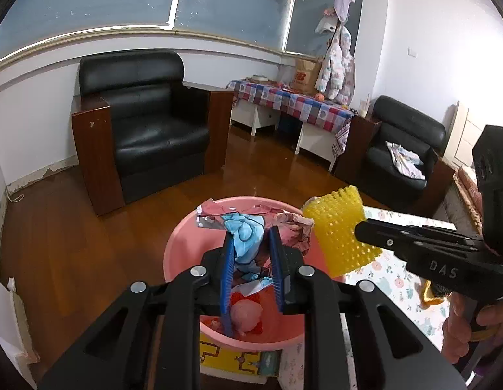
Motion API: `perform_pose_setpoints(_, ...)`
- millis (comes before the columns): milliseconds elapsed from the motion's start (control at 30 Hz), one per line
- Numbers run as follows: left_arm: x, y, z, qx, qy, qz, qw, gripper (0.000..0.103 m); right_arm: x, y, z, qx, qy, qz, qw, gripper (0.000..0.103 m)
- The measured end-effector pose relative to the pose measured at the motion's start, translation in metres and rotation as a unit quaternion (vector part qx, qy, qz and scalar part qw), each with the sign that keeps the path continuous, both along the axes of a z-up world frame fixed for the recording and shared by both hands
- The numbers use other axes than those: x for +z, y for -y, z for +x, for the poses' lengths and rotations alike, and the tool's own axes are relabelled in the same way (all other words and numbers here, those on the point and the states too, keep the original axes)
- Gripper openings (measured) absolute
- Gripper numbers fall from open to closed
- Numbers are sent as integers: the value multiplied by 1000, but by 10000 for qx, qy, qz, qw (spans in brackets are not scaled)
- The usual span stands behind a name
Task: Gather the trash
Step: 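Carry both items over the pink bucket and open both grippers to drop them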
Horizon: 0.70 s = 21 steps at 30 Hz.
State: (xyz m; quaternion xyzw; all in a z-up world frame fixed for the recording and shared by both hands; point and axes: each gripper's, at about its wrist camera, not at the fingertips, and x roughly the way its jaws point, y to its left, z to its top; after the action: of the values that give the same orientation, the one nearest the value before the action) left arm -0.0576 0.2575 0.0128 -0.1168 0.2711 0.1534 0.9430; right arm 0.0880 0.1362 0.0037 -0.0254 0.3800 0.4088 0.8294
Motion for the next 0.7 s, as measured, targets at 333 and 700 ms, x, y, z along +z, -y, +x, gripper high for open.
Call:
perform_pose_setpoints(333,-14,-5,17,56,-304,2,9995,23,-19,-8,4,76,-239,-62,9997,21)
perform_pose_setpoints(700,-13,-5,16,34,-348,-384,9987,37,-13,14,0,-9,-189,164,9997,37)
